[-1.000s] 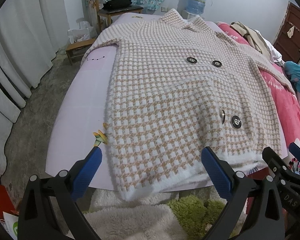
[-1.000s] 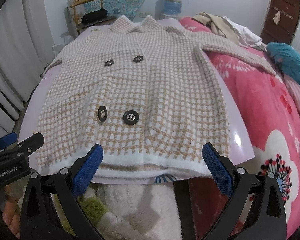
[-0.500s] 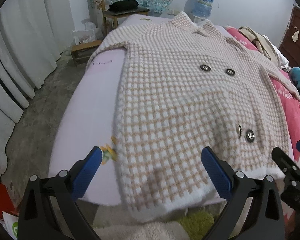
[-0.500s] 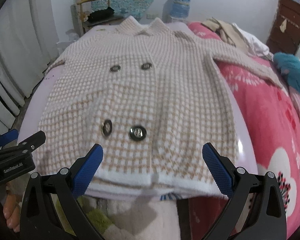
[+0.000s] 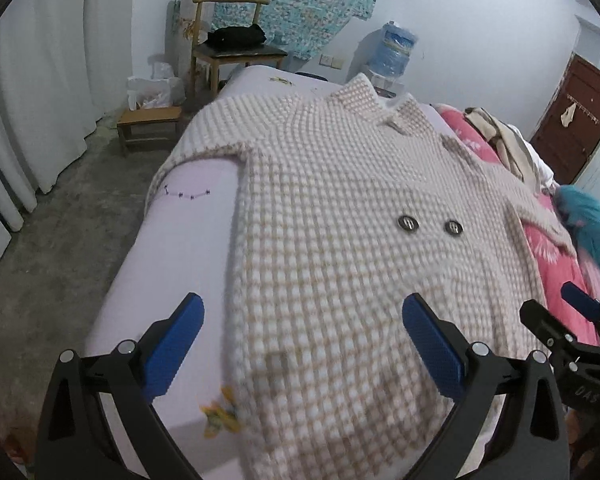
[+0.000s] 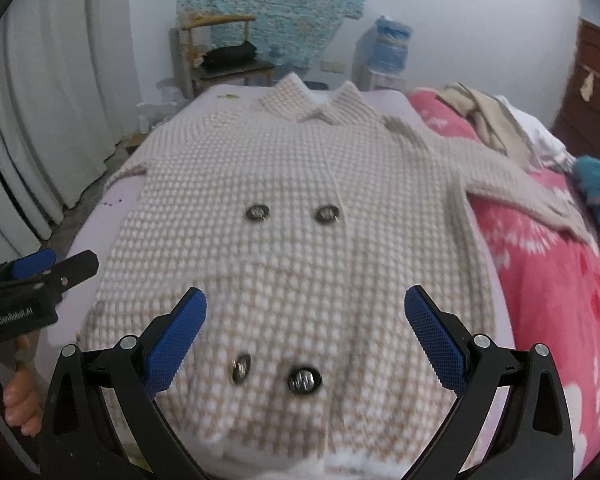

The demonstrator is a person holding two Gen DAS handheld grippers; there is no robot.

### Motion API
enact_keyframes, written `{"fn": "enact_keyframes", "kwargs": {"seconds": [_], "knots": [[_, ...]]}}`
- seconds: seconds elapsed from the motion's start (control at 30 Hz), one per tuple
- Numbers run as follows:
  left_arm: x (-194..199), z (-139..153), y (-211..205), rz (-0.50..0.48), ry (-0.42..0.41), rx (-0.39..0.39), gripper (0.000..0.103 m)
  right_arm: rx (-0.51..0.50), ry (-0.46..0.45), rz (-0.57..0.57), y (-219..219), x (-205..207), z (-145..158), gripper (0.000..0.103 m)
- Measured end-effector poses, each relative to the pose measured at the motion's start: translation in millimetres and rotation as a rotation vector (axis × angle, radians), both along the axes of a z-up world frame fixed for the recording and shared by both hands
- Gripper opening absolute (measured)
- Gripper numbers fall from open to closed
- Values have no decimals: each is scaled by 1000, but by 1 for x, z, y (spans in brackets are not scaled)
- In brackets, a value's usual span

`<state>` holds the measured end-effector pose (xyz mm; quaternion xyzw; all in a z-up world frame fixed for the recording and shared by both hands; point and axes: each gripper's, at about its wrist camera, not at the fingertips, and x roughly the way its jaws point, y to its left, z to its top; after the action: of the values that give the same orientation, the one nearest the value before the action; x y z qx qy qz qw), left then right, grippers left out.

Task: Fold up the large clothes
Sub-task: 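Grasp the coat sleeve cuff with the left tool and lift it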

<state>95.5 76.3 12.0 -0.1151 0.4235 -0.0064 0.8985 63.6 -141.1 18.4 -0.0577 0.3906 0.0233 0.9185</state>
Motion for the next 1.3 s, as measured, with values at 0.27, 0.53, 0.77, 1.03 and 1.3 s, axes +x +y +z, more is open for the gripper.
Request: {"fn": "enact_keyframes", "kwargs": {"seconds": [0.27, 0.53, 0.77, 1.03, 1.3], "knots": [[36, 10, 32, 28, -51, -67, 98, 42, -14, 73, 16, 40, 1, 95], [64, 19, 111, 190, -89, -123, 98, 131, 22, 132, 28, 69, -5, 95], [88, -15, 199, 348, 1, -416, 97, 123, 64, 163, 45, 83, -18, 95], [96, -133, 255, 505, 211, -1071, 95, 82, 111, 162, 62, 98, -33, 95], [103, -217, 283, 597, 299, -1420, 95, 34, 155, 163, 79, 115, -47, 95]]}}
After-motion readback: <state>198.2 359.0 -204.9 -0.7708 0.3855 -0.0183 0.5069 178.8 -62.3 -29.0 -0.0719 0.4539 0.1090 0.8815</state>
